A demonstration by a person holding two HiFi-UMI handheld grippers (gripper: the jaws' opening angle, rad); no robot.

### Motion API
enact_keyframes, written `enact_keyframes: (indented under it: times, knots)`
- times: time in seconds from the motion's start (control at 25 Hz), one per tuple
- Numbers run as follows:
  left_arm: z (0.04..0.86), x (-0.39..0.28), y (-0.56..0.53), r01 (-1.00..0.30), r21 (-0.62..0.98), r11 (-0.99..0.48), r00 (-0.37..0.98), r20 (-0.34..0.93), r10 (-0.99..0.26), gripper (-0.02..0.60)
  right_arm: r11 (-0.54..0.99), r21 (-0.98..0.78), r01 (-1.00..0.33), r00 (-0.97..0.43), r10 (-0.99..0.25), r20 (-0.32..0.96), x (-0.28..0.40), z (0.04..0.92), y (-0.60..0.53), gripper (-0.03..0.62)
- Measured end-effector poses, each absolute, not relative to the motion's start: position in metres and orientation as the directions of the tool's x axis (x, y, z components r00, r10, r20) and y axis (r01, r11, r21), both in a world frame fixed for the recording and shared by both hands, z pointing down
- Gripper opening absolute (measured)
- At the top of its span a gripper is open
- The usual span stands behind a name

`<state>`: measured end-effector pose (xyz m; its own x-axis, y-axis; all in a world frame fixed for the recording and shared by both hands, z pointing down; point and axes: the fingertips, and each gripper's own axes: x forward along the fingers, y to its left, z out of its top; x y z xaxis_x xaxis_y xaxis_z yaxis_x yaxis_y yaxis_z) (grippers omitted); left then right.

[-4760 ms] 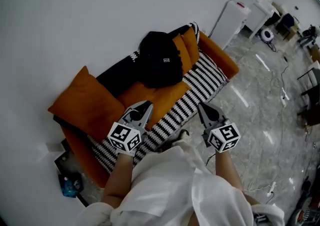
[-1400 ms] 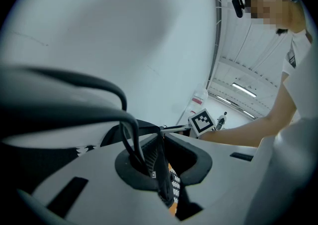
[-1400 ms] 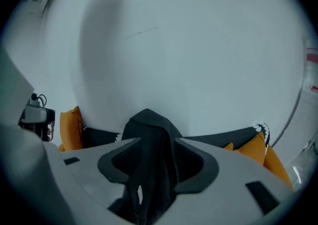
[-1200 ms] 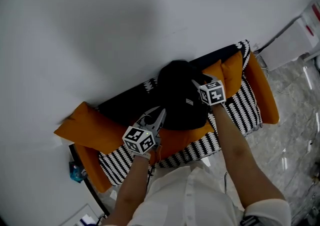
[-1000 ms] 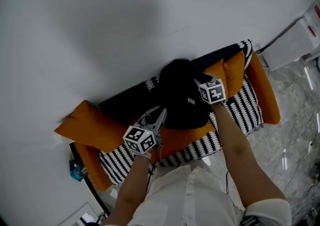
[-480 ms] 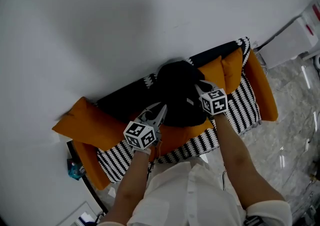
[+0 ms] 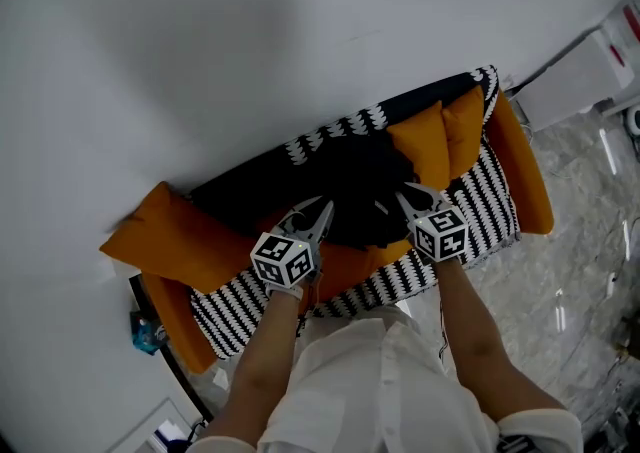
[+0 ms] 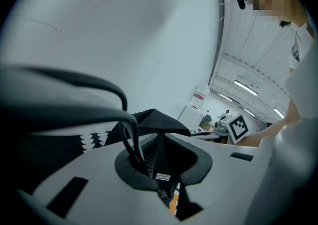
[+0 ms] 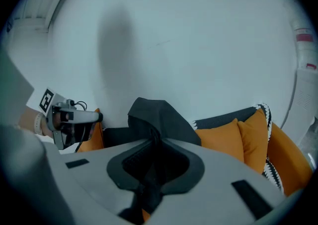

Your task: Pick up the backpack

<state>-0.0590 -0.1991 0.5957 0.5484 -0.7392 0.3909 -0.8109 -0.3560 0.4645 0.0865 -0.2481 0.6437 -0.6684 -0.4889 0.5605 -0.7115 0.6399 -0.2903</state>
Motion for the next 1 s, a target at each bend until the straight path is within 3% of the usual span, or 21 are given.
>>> enact_keyframes:
  times: [0.32, 0.44, 0.64, 1.0]
  knots:
    - [0.612, -0.058, -0.197, -0.817, 0.433, -0.381, 0.555, 0.411, -0.723, 0.068, 0.634, -0.303, -0.711, -0.672, -0.488, 0.557, 0.091, 0.640, -0.213, 0.049]
    - [0.621, -0.059, -0.200, -0.839, 0.370, -0.399, 0.537, 0.446, -0.716, 0.151, 0.635, -0.303, -0.710, -0.671, -0.482, 0.563, 0.093, 0.640, -0.203, 0.049]
    - [0.639, -0.059, -0.205, -0.856, 0.268, -0.443, 0.516, 0.518, -0.683, 0.197, 0.636, -0.305, -0.709, -0.671, -0.476, 0.569, 0.095, 0.639, -0.193, 0.049]
    - [0.660, -0.049, -0.211, -0.831, 0.142, -0.538, 0.504, 0.602, -0.620, 0.204, 0.632, -0.305, -0.712, -0.666, -0.470, 0.579, 0.095, 0.639, -0.182, 0.048]
